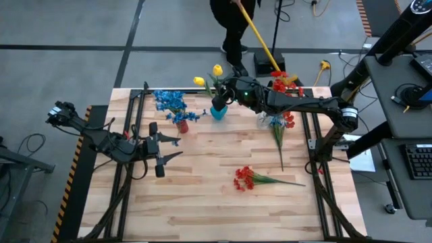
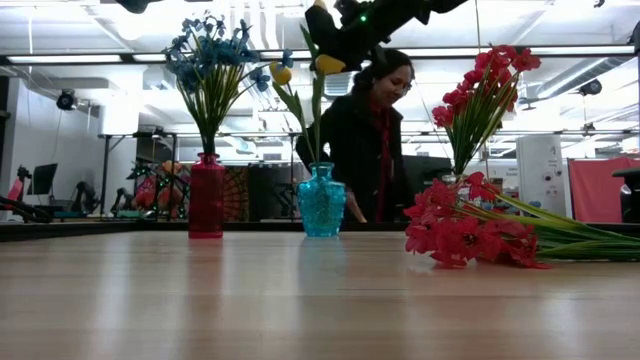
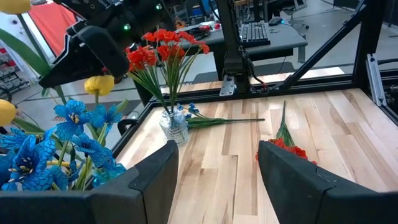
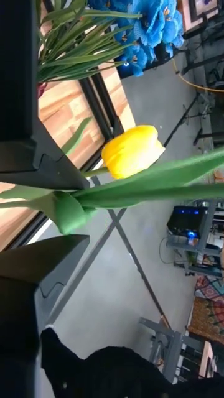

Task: Sort flowers into vase by color
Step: Put the yellow flower into the blue vase

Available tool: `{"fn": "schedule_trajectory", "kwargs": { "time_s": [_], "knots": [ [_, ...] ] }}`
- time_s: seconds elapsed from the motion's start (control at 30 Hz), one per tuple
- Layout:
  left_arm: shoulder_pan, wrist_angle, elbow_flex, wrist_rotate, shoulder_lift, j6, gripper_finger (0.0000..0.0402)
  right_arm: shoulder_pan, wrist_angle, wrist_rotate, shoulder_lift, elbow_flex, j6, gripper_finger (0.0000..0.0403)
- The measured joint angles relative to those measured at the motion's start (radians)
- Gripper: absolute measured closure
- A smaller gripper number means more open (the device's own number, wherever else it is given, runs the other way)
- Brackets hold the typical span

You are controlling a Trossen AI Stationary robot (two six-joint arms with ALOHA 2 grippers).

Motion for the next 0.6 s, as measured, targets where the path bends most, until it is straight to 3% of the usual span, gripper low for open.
{"fn": "schedule_trajectory", "kwargs": {
  "time_s": [0.6],
  "knots": [
    [0.000,-0.004,0.000,0.000,0.000,0.000,0.0198,0.000,-0.060,0.000,-0.008,0.000,0.024,0.0198]
  ]
}}
